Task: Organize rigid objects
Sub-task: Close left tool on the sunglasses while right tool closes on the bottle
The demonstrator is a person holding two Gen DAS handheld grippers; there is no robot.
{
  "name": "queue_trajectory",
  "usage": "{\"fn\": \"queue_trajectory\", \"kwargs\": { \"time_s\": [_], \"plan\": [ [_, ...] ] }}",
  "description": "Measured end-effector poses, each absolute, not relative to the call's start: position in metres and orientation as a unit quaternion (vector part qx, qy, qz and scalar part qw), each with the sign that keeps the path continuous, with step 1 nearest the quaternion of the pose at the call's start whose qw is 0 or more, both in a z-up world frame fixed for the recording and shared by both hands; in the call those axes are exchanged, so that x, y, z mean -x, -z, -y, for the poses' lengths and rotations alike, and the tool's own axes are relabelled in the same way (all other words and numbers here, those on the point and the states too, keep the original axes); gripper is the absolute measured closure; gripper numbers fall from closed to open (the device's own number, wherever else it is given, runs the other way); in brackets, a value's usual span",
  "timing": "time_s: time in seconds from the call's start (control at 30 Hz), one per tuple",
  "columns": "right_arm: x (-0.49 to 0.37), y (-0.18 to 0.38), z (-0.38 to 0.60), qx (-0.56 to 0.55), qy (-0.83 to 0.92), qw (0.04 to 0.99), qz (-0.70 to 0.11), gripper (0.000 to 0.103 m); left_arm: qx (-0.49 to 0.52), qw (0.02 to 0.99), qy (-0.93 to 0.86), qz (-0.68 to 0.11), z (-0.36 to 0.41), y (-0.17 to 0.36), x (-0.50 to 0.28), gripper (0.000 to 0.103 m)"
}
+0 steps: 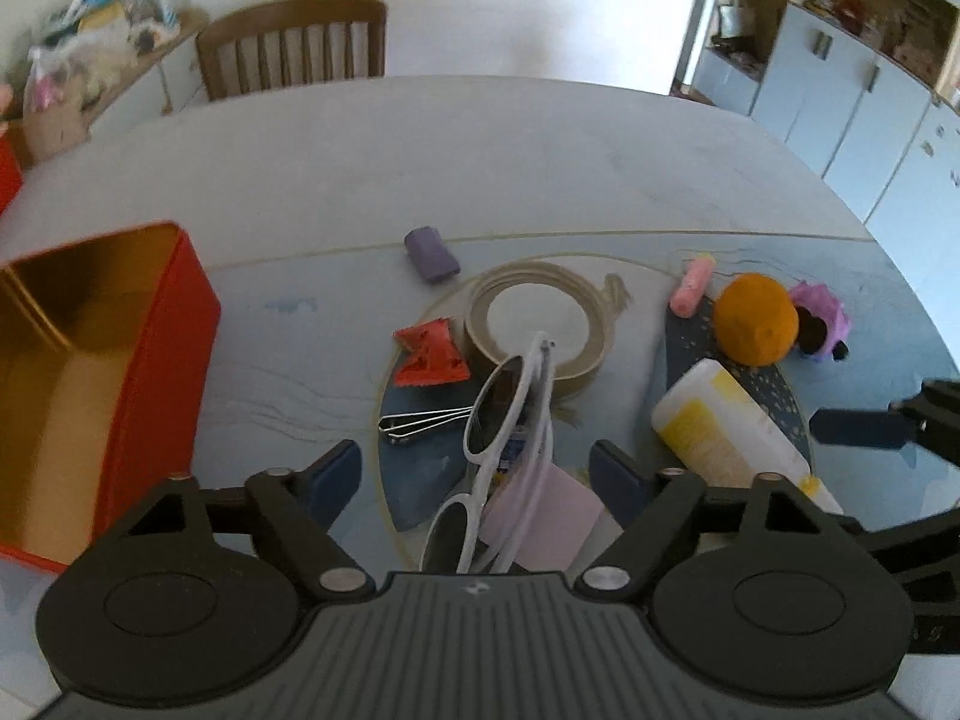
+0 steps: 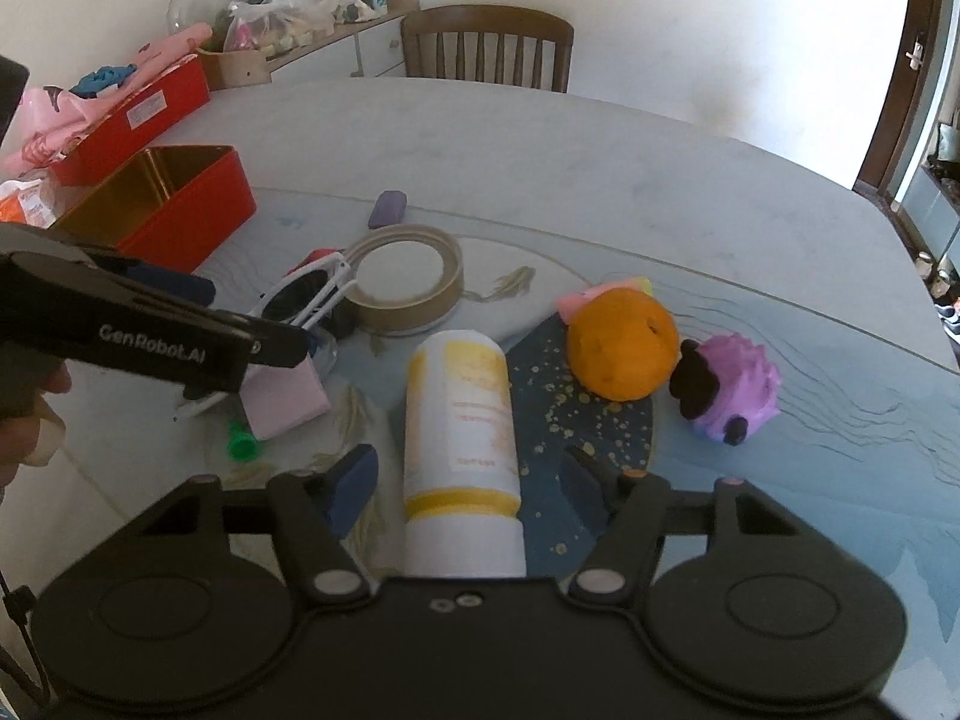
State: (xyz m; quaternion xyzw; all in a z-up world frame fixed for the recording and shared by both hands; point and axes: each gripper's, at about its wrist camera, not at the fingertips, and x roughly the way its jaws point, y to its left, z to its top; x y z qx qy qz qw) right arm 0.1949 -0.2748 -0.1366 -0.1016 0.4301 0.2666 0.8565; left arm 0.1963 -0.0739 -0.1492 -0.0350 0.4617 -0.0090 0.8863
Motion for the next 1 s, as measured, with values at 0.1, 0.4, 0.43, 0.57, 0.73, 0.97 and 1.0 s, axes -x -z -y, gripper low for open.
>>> {"fn": "queue_trajectory", "kwargs": {
  "time_s": [0.1, 0.4, 0.43, 0.57, 0.73, 0.97, 1.0],
  "plan": [
    [-0.201, 0.140, 0.274, 0.096, -0.269, 0.853, -0.436, 0.042, 0.055, 0.881, 0.013, -0.470, 0.070, 0.152, -0.201, 0.023],
    [-0.210, 0.146, 0.273, 0.087, -0.274, 0.846, -0.448, 0.049, 0.097, 0.865, 0.009, -0.491, 0.064, 0.161, -0.211, 0.045],
    [-0.211, 0.147, 0.273, 0.086, -0.275, 0.846, -0.449, 0.049, 0.099, 0.865, 0.013, -0.491, 0.064, 0.161, -0.211, 0.047],
    [-0.213, 0.150, 0.272, 0.083, -0.278, 0.842, -0.455, 0.051, 0.105, 0.863, 0.024, -0.494, 0.066, 0.161, -0.213, 0.058],
    [-0.214, 0.151, 0.271, 0.078, -0.278, 0.841, -0.458, 0.058, 0.115, 0.862, 0.026, -0.493, 0.066, 0.160, -0.216, 0.067],
    [-0.214, 0.150, 0.273, 0.072, -0.277, 0.842, -0.457, 0.059, 0.119, 0.864, 0.023, -0.489, 0.064, 0.157, -0.214, 0.071],
    [-0.213, 0.150, 0.273, 0.071, -0.277, 0.843, -0.456, 0.059, 0.119, 0.864, 0.022, -0.489, 0.063, 0.156, -0.213, 0.072]
  ]
}}
